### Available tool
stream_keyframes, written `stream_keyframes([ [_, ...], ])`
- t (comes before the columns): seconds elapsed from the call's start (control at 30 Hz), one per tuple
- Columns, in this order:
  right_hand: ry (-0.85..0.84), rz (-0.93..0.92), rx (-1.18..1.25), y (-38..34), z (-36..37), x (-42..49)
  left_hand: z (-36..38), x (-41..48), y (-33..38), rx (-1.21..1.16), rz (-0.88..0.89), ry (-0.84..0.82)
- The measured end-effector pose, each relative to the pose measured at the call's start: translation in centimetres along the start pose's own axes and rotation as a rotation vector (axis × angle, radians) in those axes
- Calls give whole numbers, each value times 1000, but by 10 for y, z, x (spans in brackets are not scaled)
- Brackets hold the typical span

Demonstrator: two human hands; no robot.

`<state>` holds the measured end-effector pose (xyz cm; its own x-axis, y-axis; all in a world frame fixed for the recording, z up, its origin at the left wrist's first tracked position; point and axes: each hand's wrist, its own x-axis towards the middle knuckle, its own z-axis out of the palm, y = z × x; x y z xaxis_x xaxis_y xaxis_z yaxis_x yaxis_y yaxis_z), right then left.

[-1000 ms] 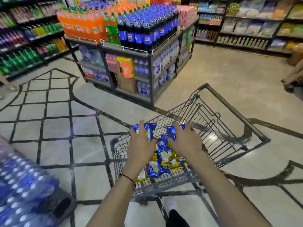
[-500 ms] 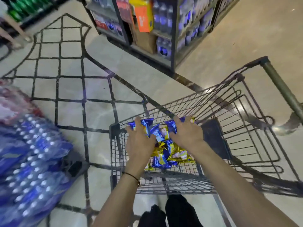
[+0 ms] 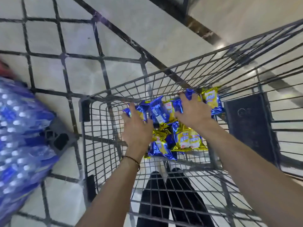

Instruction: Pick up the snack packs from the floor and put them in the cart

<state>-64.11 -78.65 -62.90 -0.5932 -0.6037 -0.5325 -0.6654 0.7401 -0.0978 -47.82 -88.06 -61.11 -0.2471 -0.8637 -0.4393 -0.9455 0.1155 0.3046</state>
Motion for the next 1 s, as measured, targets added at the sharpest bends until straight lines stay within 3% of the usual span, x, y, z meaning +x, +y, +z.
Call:
stream_keyframes([
  [0.23, 11, 4, -6, 5, 57, 64, 76, 52, -17, 68, -8, -32],
  [0.47, 30, 19, -39, -10, 69, 81, 87, 68, -27, 109, 10, -55],
  [0.7, 54, 10, -41, -8, 48, 53, 55, 49, -24, 175, 57, -51],
  [1.0, 159, -126, -117, -15, -53, -31, -59, -11, 2, 449, 267, -53],
])
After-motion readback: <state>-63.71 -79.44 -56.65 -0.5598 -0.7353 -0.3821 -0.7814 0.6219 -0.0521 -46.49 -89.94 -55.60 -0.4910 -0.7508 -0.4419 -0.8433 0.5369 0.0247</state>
